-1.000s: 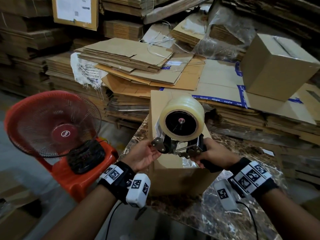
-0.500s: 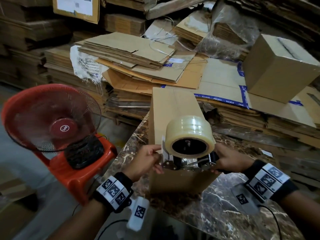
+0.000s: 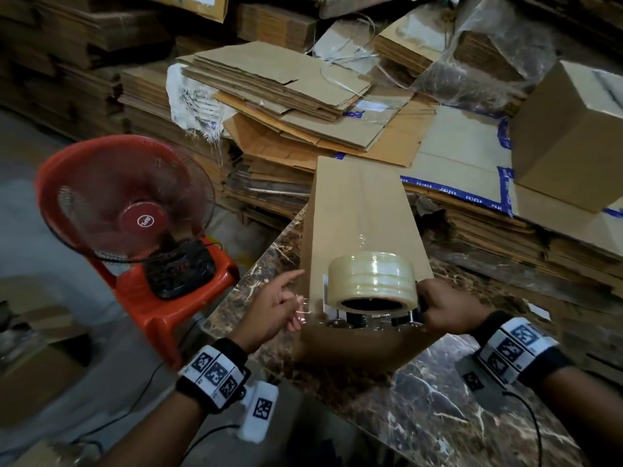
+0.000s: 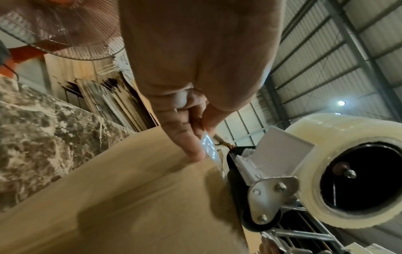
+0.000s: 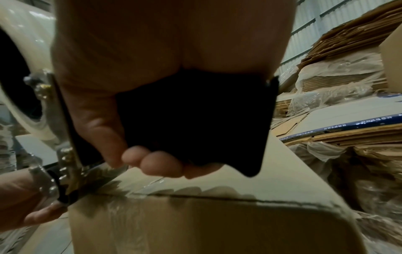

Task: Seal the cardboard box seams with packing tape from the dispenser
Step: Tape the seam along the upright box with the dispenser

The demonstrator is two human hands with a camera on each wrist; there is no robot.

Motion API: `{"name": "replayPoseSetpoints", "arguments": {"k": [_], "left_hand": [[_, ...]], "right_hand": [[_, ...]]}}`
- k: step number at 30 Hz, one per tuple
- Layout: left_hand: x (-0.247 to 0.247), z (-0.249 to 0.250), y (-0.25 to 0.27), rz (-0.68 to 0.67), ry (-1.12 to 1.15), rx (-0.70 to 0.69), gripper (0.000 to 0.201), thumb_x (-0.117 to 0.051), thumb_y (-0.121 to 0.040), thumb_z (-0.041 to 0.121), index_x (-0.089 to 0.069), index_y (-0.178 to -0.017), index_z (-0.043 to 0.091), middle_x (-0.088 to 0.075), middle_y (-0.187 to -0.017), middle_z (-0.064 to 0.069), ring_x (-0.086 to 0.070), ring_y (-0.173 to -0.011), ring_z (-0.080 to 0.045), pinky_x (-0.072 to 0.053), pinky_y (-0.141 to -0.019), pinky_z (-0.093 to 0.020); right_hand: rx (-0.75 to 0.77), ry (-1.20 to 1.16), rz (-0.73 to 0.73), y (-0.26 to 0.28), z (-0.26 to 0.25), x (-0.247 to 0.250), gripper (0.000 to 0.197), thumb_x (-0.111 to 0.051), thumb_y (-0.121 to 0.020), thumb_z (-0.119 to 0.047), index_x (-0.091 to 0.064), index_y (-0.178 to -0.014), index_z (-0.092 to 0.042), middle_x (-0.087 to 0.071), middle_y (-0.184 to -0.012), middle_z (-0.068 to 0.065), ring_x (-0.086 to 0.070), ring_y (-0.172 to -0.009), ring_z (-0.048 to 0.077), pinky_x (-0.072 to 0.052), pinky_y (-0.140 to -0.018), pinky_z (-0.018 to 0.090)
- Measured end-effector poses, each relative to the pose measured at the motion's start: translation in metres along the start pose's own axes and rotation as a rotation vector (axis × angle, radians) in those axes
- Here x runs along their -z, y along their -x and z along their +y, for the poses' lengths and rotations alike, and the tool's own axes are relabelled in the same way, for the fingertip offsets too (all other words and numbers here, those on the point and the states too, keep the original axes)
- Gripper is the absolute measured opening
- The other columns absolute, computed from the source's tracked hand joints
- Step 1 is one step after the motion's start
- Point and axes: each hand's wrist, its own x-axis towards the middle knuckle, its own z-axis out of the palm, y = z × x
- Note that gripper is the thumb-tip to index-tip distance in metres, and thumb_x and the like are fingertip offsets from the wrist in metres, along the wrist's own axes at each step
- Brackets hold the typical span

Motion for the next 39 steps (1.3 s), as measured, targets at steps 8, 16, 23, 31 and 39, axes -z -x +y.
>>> {"name": "replayPoseSetpoints", "arguments": {"k": [8,16,23,31,39], "left_hand": [[-0.011,-0.004,0.007,0.032,0.114,0.035,0.049,-0.057,-0.097,0.008,-0.041,-0.141,0.025,-0.066,-0.075,-0.015,-0.059,-0.061,-0.025,-0.047,-0.053,-0.031],[-0.023,-0.018,0.017,0.544,-0.251,0.118,0.021,-0.074,-0.085,0.028,-0.06,-0.1,0.023,-0.071,-0.081,-0.003,-0.069,-0.07,-0.02,-0.057,-0.06,-0.039],[-0.079,0.007,0.022,0.733,-0.395,-0.098,0.041,-0.058,-0.096,0.025,-0.064,-0.056,0.018,-0.063,-0.055,0.002,-0.058,-0.052,-0.017,-0.043,-0.055,-0.033],[-0.104,0.005,0.015,0.755,-0.337,-0.054,0.047,-0.057,-0.091,0.036,-0.047,-0.052,0.014,-0.04,-0.051,0.0,-0.033,-0.053,-0.013,-0.022,-0.054,-0.033],[-0.111,0.015,0.013,0.582,0.058,0.171,0.041,-0.049,-0.093,0.007,-0.064,-0.056,0.019,-0.06,-0.053,0.009,-0.049,-0.048,-0.004,-0.037,-0.051,-0.023]], "right_hand": [[0.04,-0.015,-0.053,-0.006,0.005,0.0,0.035,-0.074,-0.066,0.001,-0.068,-0.101,0.001,-0.072,-0.093,0.013,-0.069,-0.086,0.025,-0.058,-0.076,0.044],[0.126,0.036,-0.084,-0.013,0.011,0.003,0.033,-0.071,-0.066,0.01,-0.059,-0.078,-0.018,-0.062,-0.073,-0.003,-0.056,-0.067,0.009,-0.042,-0.049,0.01],[0.261,-0.027,-0.092,-0.018,0.018,0.0,0.01,-0.068,-0.075,0.004,-0.067,-0.081,-0.003,-0.07,-0.073,0.009,-0.065,-0.071,0.022,-0.044,-0.052,0.014],[0.32,-0.066,-0.115,-0.02,0.026,-0.004,0.007,-0.071,-0.077,-0.005,-0.066,-0.073,-0.008,-0.066,-0.058,0.0,-0.057,-0.048,0.006,-0.043,-0.049,0.015],[0.353,-0.038,-0.116,-0.015,0.039,0.001,0.019,-0.071,-0.075,-0.011,-0.059,-0.061,-0.018,-0.065,-0.052,0.0,-0.059,-0.045,0.007,-0.051,-0.058,0.027]]}}
